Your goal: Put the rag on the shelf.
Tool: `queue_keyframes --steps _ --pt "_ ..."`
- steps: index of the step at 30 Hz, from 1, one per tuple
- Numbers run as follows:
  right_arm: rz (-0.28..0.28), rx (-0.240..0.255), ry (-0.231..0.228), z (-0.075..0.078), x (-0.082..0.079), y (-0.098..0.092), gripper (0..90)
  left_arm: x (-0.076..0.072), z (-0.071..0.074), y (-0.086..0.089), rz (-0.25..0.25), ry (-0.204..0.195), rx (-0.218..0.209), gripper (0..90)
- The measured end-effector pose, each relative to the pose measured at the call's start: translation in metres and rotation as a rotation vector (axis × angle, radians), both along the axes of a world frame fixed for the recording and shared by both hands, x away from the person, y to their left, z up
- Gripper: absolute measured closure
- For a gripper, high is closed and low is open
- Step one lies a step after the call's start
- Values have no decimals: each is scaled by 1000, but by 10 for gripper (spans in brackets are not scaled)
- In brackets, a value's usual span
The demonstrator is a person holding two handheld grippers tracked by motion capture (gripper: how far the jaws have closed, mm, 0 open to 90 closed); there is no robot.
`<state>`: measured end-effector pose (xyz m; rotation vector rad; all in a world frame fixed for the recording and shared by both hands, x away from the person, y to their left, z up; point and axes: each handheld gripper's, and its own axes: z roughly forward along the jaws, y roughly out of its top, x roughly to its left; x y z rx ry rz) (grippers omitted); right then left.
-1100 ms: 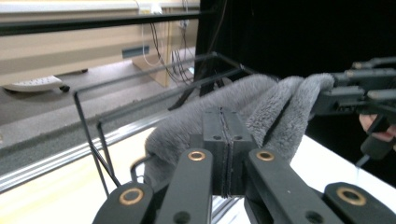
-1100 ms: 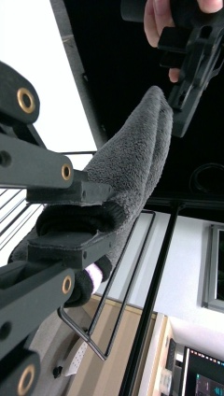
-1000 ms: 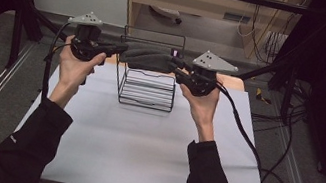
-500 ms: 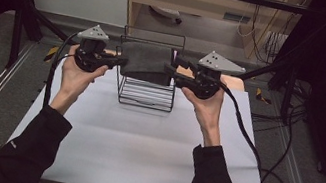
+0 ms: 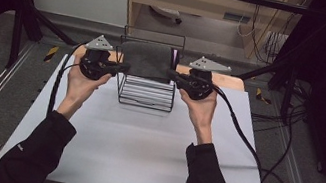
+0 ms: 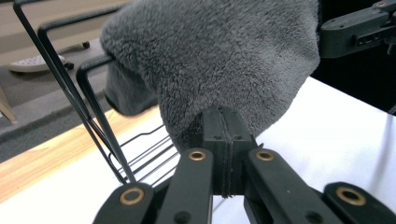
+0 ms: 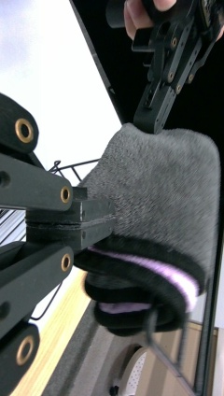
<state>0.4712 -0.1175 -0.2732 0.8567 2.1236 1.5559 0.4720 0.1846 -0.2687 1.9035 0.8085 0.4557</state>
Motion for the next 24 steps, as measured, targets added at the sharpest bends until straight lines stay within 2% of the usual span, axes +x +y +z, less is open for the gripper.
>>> queue_keyframes --steps 6,9,11,15,20,24 --pt "-21 11 6 -12 7 -3 890 3 -3 -1 5 -5 -5 892" --pt "-13 14 -9 -11 4 -4 849 2 -4 1 6 -10 -15 868" --pt "-7 21 -20 -9 1 -5 815 1 -4 4 1 3 -17 829" --pt "2 42 -22 -4 -7 -11 696 -4 -4 10 3 13 -19 742" --pt "-10 50 -28 5 -16 -20 532 -11 -4 18 17 35 2 589" --pt "-12 50 -6 9 -23 -26 380 -17 -8 24 33 46 18 497"
